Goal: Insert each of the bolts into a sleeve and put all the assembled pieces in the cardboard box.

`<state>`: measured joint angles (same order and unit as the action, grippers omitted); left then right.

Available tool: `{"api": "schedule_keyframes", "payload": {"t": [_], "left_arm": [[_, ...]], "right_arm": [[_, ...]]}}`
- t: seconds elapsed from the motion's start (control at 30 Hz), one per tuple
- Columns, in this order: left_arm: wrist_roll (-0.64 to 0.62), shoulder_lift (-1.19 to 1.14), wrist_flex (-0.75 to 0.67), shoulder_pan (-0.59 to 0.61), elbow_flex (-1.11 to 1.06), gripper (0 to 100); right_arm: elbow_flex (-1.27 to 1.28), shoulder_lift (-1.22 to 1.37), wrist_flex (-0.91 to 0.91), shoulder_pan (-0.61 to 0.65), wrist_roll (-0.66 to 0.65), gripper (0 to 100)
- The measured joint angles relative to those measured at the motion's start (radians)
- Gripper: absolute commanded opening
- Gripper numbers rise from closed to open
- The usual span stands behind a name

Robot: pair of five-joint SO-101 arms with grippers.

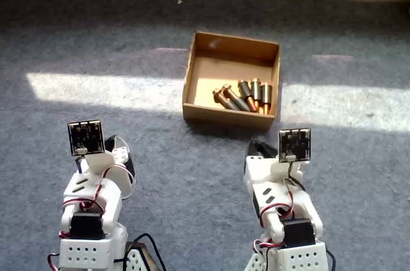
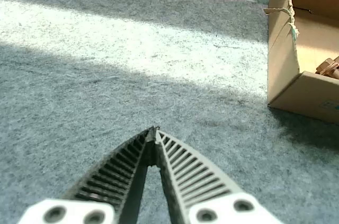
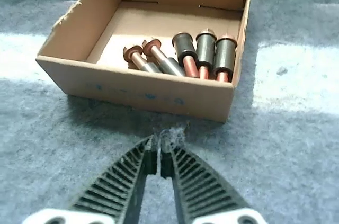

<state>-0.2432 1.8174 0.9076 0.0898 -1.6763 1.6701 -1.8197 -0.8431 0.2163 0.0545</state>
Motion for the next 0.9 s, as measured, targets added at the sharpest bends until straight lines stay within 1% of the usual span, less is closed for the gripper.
{"api": "schedule_keyframes", "payload": {"t": [0.3,0.53,0.9], "left_arm": [[0.0,0.0,0.0,0.0,0.0,1],[0.0,0.0,0.0,0.0,0.0,1],[0.0,0.0,0.0,0.0,0.0,1]], "right_arm": [[0.0,0.0,-0.209,0.0,0.092,0.6],[0.0,0.0,-0.342,0.0,0.1,0.6],[0.0,0.0,-0.399,-0.002,0.1,0.6]]}}
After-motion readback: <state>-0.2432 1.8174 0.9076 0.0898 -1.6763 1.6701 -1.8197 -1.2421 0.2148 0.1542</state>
